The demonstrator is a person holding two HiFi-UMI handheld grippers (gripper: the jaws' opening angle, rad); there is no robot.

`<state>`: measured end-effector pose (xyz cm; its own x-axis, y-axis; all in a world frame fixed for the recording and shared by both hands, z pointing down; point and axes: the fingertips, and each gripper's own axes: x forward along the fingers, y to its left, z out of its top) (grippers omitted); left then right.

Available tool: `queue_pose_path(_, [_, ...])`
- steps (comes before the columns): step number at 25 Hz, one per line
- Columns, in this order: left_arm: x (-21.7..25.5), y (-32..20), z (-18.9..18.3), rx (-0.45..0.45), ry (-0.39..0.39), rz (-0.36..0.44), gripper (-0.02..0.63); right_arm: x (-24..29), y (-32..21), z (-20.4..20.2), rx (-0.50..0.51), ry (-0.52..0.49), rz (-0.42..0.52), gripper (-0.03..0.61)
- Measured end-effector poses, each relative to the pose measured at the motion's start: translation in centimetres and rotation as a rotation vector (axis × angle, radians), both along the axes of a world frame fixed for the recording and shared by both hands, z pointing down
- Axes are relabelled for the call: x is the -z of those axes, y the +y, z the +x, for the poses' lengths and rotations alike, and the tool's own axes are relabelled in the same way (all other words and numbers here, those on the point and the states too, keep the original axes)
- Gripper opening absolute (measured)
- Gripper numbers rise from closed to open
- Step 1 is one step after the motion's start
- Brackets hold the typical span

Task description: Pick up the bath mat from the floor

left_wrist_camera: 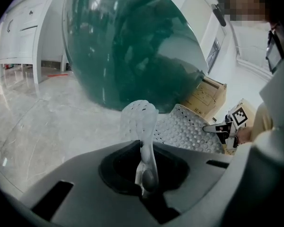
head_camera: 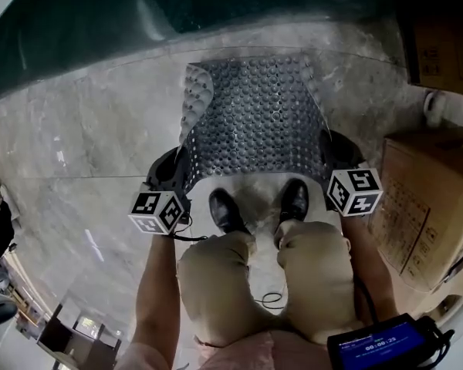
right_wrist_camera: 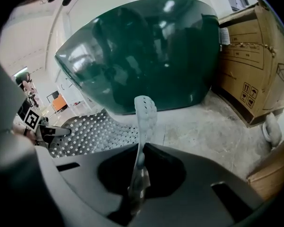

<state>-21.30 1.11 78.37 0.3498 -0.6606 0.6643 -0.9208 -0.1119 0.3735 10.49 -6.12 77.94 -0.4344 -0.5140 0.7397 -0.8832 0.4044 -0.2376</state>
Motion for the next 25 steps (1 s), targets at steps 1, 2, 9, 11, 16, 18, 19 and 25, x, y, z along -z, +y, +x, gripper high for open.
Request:
queue_pose_path(1, [0.3, -0.1, 0.3, -0.004, 0.009, 0.001, 0.040, 0.4, 0.0, -0.4, 0.008, 0.001, 0.001, 0.028])
queue_pose_path(2, [0.5, -0.2, 0.5, -0.007, 0.017, 0.002, 0.040, 0.6, 0.1, -0.7, 0.017, 0.002, 0.005, 0.028])
queue_pose_path(9, [1.5, -1.0, 3.6, -0.058, 0.083, 0.017, 0.040, 1.0, 0.6, -2.0, 0.071, -0.015, -0.002, 0.026])
queue_pose_path(11, [1.9, -1.1, 4.4, -0.063, 0.097, 0.018, 0.040, 1.4, 0.5, -2.2, 0.075, -0.023, -0.003, 0.028])
queue_pose_path(16, [4.5, -1.6, 6.1, -0.094, 0.111, 0.015, 0.040, 3.8, 0.4, -2.9, 0.092, -0.054, -0.001, 0.028])
queue_pose_path(18, [5.6, -1.8, 6.6, -0.105, 0.116, 0.015, 0.038, 4.7, 0.4, -3.3, 0.105, -0.064, 0.002, 0.028])
queue_pose_path(19, [6.0, -1.8, 6.7, -0.108, 0.119, 0.014, 0.039, 5.1, 0.5, -3.6, 0.112, -0.068, 0.001, 0.028])
queue_pose_path(25, [8.8, -2.2, 7.7, -0.134, 0.138, 0.007, 0.038, 7.8, 0.8, -5.7, 0.131, -0.095, -0.007, 0.026])
